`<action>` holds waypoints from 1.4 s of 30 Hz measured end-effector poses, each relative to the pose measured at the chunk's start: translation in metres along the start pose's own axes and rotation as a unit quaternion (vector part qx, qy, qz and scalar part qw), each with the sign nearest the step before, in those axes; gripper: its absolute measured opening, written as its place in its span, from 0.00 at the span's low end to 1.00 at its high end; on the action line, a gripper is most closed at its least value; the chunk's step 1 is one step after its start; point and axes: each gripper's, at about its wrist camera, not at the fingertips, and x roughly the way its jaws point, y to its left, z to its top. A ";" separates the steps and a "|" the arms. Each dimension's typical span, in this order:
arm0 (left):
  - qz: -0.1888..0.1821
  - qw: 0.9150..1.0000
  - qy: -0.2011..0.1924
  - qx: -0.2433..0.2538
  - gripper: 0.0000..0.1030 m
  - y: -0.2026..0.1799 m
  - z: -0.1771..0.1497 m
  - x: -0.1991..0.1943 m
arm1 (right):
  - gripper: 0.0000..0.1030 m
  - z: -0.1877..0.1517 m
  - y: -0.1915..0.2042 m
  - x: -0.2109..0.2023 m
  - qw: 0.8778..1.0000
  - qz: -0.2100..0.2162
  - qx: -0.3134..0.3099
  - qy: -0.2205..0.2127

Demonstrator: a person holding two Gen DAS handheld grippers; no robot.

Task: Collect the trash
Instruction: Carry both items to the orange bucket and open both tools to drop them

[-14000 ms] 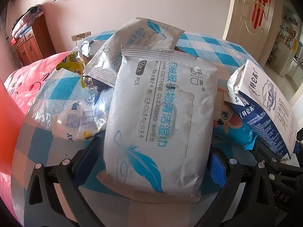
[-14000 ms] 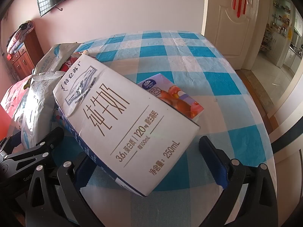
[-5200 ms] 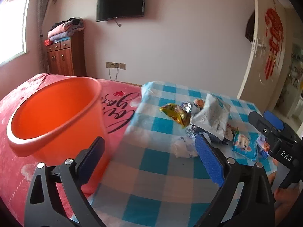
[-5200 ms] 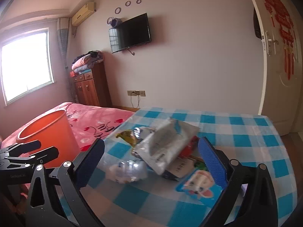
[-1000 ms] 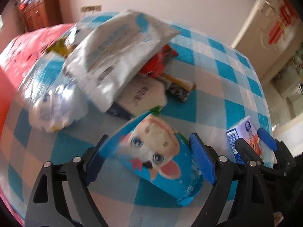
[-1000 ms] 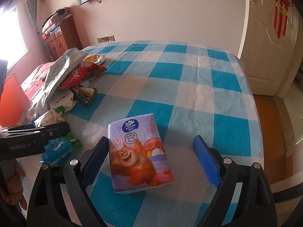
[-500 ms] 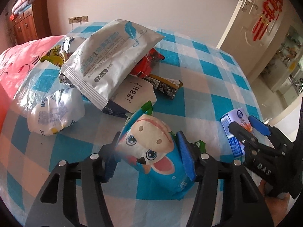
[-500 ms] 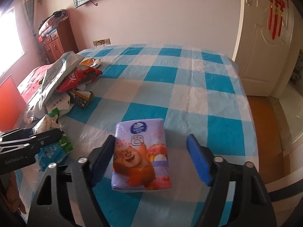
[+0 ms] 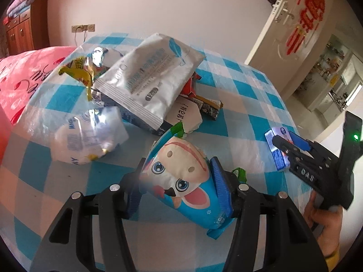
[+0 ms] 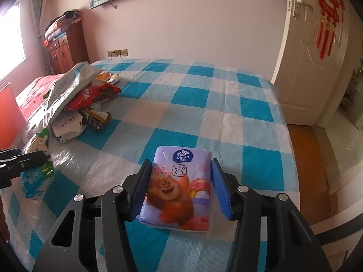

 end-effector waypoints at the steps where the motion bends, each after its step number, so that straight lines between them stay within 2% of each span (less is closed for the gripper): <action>1: -0.004 1.000 -0.004 0.009 0.55 0.001 -0.001 -0.004 | 0.52 0.000 -0.002 -0.001 1.000 -0.002 0.006 -0.002; 12: -0.024 0.997 -0.051 0.043 0.55 0.019 0.001 -0.047 | 0.51 0.003 -0.016 -0.026 0.989 0.044 0.141 -0.027; 18: -0.024 0.995 -0.091 0.034 0.55 0.045 0.011 -0.082 | 0.51 0.027 0.009 -0.049 0.978 0.095 0.178 -0.046; 21: -0.011 0.993 -0.113 0.027 0.55 0.062 0.019 -0.105 | 0.51 0.042 0.030 -0.057 0.974 0.125 0.182 -0.049; 26: 0.019 0.989 -0.150 0.002 0.55 0.099 0.033 -0.149 | 0.51 0.080 0.091 -0.066 0.965 0.203 0.160 -0.053; 30: 0.046 0.982 -0.178 -0.034 0.55 0.138 0.039 -0.183 | 0.51 0.111 0.158 -0.075 0.957 0.264 0.112 -0.054; 35: 0.100 0.968 -0.216 -0.077 0.55 0.191 0.040 -0.224 | 0.51 0.150 0.256 -0.083 0.938 0.341 0.043 -0.045; 37: 0.124 0.961 -0.226 -0.095 0.55 0.212 0.039 -0.236 | 0.51 0.161 0.288 -0.082 0.931 0.361 0.023 -0.039; 42: 0.159 0.951 -0.229 -0.130 0.55 0.253 0.035 -0.247 | 0.52 0.178 0.363 -0.074 0.917 0.398 -0.010 -0.022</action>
